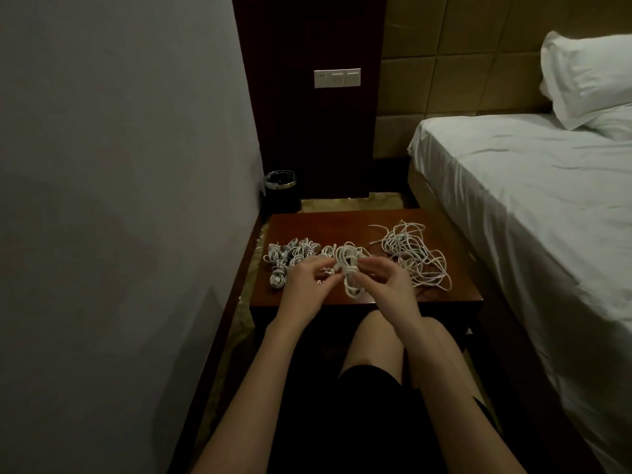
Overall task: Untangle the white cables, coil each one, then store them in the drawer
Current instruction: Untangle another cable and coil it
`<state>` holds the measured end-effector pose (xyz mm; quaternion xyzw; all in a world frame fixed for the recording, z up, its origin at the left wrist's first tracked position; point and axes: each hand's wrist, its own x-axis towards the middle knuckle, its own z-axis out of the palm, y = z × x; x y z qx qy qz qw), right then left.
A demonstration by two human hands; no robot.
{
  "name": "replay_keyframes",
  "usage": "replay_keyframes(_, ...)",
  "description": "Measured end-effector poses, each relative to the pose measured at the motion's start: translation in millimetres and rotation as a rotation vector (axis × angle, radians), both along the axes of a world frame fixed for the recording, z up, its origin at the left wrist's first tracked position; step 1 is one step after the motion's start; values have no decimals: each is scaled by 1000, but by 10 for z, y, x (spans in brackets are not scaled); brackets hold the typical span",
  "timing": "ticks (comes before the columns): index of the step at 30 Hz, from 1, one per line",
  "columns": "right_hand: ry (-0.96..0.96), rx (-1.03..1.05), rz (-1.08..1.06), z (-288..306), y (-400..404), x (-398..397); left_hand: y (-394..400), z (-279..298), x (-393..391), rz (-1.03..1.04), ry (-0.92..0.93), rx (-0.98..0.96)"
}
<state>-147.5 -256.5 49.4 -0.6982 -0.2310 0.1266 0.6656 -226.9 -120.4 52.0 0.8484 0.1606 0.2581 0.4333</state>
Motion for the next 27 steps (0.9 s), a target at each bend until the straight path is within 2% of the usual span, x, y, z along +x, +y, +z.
replay_keyframes(5, 45, -129, 20, -237, 329, 204, 311, -190, 173, 4, 169, 95)
replay_keyframes(16, -42, -426, 78, -596, 1431, 724, 1229, -478, 664, 141, 441, 168)
replay_keyframes(21, -75, -555, 96, -900, 1610, 787, 1332, -773, 775, 171, 549, 262)
replay_keyframes(27, -140, -618, 104, -929, 1638, 906, 1341, -843, 874, 197, 584, 320)
